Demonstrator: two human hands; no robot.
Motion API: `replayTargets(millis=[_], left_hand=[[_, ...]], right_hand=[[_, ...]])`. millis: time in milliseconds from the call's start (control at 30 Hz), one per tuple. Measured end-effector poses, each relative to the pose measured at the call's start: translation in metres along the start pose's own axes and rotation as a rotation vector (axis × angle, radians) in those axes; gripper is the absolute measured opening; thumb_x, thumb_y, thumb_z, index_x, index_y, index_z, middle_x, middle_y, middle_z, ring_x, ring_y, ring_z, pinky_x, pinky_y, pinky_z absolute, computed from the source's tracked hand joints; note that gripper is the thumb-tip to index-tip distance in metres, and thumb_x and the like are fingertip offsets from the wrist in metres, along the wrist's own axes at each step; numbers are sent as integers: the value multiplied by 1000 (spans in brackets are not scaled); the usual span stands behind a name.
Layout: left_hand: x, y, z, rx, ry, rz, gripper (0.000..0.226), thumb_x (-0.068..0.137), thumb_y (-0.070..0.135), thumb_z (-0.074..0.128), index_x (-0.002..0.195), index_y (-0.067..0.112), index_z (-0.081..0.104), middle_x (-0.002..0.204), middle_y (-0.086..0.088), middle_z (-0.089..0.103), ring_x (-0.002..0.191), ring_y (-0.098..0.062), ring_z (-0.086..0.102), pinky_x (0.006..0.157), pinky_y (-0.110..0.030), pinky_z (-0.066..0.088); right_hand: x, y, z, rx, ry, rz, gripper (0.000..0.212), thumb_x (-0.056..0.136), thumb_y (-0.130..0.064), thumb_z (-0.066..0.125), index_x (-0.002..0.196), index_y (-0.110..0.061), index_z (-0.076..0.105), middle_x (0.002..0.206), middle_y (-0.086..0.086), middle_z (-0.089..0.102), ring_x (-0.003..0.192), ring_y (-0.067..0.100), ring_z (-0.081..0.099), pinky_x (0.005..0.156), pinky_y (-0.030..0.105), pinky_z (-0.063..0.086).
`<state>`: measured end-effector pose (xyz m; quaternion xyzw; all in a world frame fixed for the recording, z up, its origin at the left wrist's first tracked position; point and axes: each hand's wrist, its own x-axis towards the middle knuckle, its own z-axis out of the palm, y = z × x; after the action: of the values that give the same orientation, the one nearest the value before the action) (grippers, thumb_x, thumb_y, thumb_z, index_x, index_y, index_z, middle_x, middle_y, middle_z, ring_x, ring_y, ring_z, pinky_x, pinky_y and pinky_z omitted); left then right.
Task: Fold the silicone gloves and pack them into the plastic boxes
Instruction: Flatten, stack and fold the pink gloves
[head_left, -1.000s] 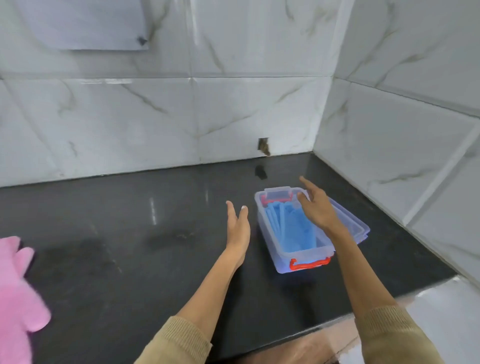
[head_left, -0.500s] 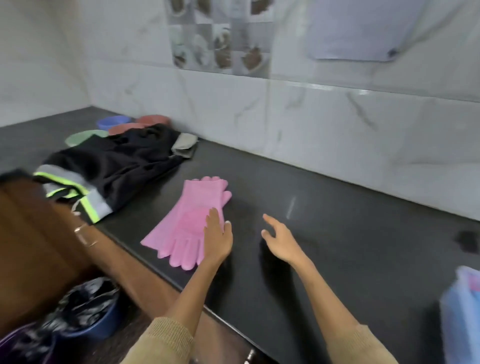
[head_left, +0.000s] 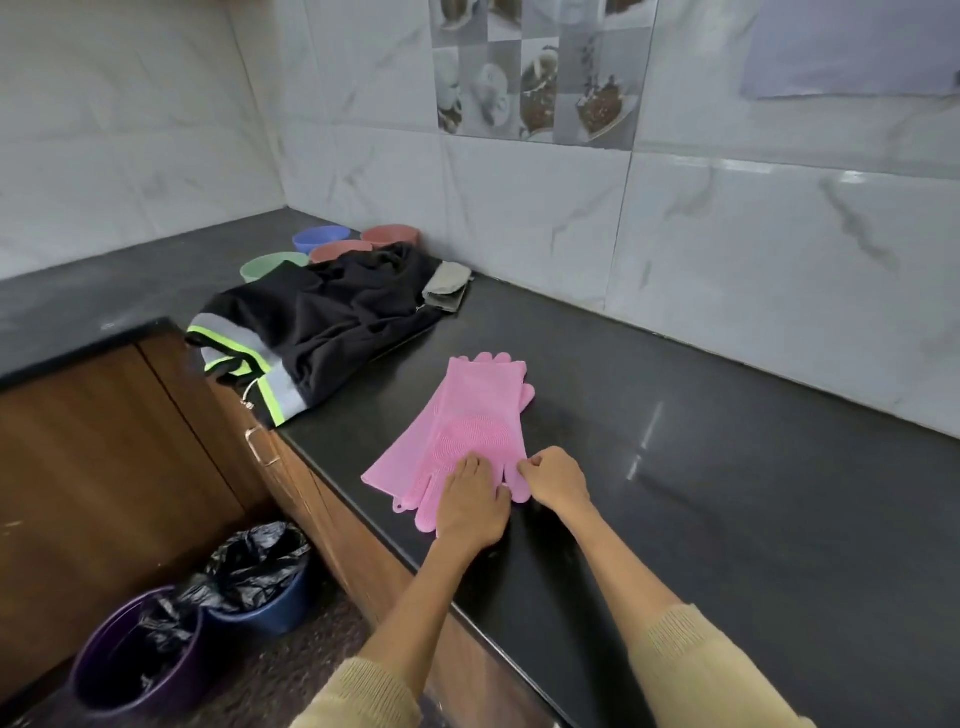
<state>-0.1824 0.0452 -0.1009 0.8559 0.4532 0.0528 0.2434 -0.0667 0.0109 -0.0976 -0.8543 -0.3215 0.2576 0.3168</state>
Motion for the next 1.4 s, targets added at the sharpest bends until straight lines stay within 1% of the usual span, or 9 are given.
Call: replayTargets(millis=[300, 500, 633, 733, 867, 967, 1067, 1167, 1400], left_hand=[[-21, 76, 41, 93, -177, 332, 56, 100, 20, 33, 151, 6, 14, 161, -7, 12, 148, -20, 10, 119, -29, 8], [-41, 121, 54, 123, -370, 599, 59, 91, 13, 40, 148, 20, 28, 156, -1, 29, 142, -22, 26, 118, -35, 14], [-31, 134, 51, 157, -420, 590, 54, 87, 15, 44, 136, 38, 47, 147, -1, 41, 139, -26, 27, 115, -40, 17], [-14, 130, 46, 235, -234, 646, 56, 84, -1, 38, 119, 37, 61, 148, -4, 40, 143, -35, 16, 116, -47, 0], [3, 125, 33, 263, 87, 529, 49, 86, -5, 39, 120, 24, 58, 139, 3, 48, 137, -26, 33, 114, -47, 17], [-5, 127, 27, 133, 207, 238, 25, 90, 7, 46, 112, 9, 56, 118, -11, 58, 106, -31, 56, 79, -37, 43], [-25, 129, 35, 27, -239, 40, 29, 91, 32, 44, 87, 9, 60, 82, -9, 70, 81, -25, 65, 69, -27, 48], [-42, 139, 46, -62, -740, -106, 50, 94, 47, 37, 76, 8, 61, 59, -4, 68, 51, -15, 63, 56, -21, 55], [-19, 166, 66, -97, -375, 86, 22, 94, 18, 40, 89, 5, 57, 92, -12, 70, 81, -27, 68, 73, -34, 57]], right_hand=[[-44, 83, -78, 76, 179, 207, 44, 86, -19, 52, 48, -19, 30, 48, -2, 35, 43, 14, 33, 44, 27, 25], [-118, 130, -101, 136, 372, 385, 36, 84, -32, 55, 55, -15, 41, 58, 1, 52, 53, 18, 47, 50, 28, 35], [-157, 130, -97, 134, 180, 394, 28, 80, -33, 54, 59, -14, 51, 59, -3, 57, 53, 14, 48, 52, 25, 37], [-166, 122, -101, 187, -34, 367, 19, 75, -28, 55, 60, -18, 60, 64, -3, 64, 57, 12, 51, 56, 22, 42], [-147, 122, -128, 107, 209, 209, 14, 83, -23, 59, 70, -21, 61, 73, -7, 62, 69, 9, 54, 59, 16, 40], [-115, 130, -153, 2, 377, 145, 11, 87, -23, 58, 93, -18, 65, 96, -3, 67, 84, 12, 58, 68, 19, 42], [-83, 143, -168, -193, 344, 145, 30, 90, -23, 57, 119, -14, 60, 122, 6, 62, 109, 22, 58, 94, 34, 47], [-61, 149, -174, -378, 197, 184, 41, 91, -32, 57, 129, -14, 53, 128, 10, 53, 116, 28, 52, 98, 42, 46], [-62, 168, -188, -161, 114, 293, 22, 90, -24, 57, 102, -7, 64, 106, 4, 68, 96, 25, 64, 81, 36, 50]])
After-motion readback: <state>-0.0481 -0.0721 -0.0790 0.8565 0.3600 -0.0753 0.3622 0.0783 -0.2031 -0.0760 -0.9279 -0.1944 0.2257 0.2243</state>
